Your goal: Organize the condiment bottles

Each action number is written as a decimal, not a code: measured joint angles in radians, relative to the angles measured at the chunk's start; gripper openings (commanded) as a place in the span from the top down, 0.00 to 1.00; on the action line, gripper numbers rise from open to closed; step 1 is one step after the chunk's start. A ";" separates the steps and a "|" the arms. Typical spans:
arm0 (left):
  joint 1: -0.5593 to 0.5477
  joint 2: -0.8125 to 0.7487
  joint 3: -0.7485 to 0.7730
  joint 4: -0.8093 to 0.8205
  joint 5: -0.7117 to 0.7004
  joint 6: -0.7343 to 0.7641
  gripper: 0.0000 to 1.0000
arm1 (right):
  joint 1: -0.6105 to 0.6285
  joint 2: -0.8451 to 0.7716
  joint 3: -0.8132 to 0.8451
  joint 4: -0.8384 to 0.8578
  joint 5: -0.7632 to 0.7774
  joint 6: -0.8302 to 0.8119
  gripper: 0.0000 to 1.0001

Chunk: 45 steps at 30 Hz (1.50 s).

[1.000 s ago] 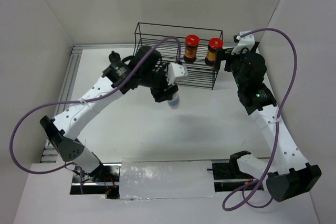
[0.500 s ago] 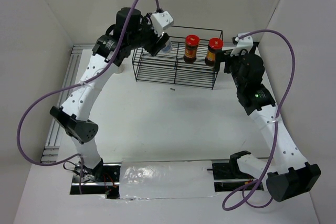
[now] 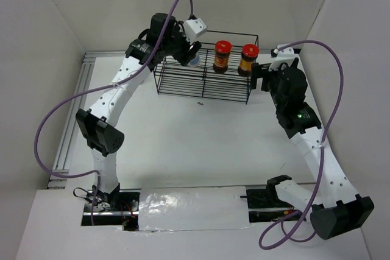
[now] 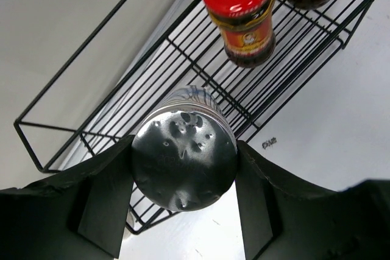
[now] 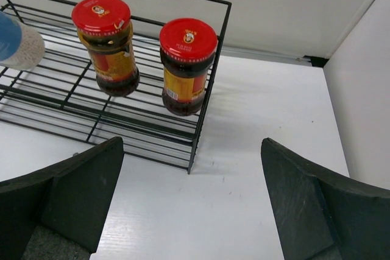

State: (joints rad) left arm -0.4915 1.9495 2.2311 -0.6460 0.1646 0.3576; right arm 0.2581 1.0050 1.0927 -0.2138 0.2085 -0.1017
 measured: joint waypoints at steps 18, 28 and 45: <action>0.050 0.064 0.001 -0.067 0.061 -0.024 1.00 | 0.061 -0.099 -0.204 0.230 -0.407 -0.134 0.01; 0.077 0.041 -0.026 -0.053 0.161 -0.021 1.00 | 0.252 0.362 -0.204 0.621 -0.649 -0.311 0.03; 0.087 -0.023 -0.031 -0.057 0.225 0.008 1.00 | 0.262 0.718 0.043 0.933 -0.583 -0.364 0.02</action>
State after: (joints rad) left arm -0.4042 1.9270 2.2005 -0.7033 0.3893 0.3653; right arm 0.5201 1.7229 1.1358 0.7189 -0.3748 -0.4656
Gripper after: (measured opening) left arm 0.709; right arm 0.981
